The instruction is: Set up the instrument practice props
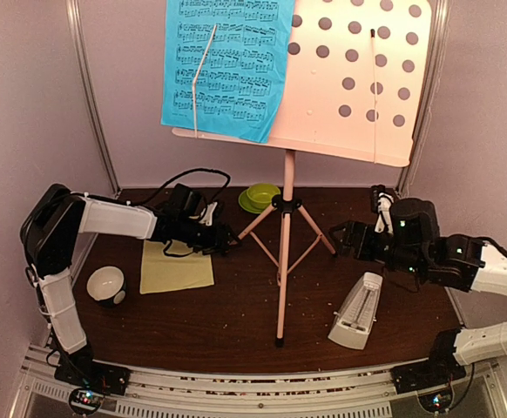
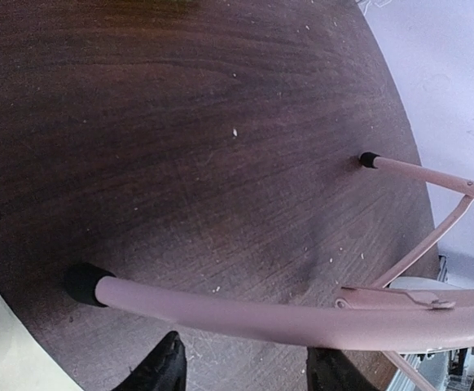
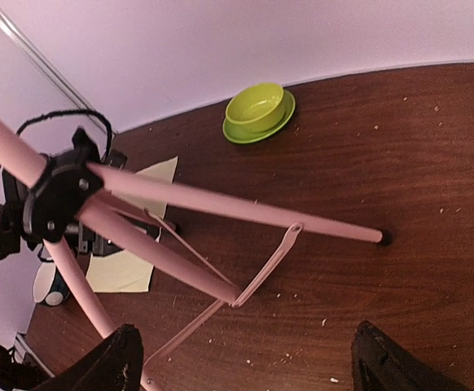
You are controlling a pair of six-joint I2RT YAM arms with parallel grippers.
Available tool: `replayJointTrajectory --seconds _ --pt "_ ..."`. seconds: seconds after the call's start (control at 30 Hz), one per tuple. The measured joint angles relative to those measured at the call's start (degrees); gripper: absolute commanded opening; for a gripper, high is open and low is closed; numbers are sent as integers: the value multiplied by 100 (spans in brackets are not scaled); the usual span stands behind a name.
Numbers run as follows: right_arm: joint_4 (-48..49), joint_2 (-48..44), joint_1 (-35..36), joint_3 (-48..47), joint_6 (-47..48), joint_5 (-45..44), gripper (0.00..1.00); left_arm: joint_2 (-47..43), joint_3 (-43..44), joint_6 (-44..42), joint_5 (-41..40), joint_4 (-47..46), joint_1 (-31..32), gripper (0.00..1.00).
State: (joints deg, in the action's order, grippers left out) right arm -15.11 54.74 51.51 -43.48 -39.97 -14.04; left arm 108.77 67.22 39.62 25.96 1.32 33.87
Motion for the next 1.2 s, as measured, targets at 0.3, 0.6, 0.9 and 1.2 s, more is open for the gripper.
replayJointTrajectory --seconds 0.3,0.6,0.9,1.2 --pt "-365 216 -1231 -614 516 839 77 0 -2 28 2 -2 0 48" --pt "-354 1209 -2267 201 852 2363 52 7 -2 57 -37 11 9 44" --pt "-4 2549 -2415 44 1174 3261 44 236 -2 127 -144 20 9 41" --pt "310 3460 -2472 -426 1307 3467 39 457 50 195 -170 22 7 38"
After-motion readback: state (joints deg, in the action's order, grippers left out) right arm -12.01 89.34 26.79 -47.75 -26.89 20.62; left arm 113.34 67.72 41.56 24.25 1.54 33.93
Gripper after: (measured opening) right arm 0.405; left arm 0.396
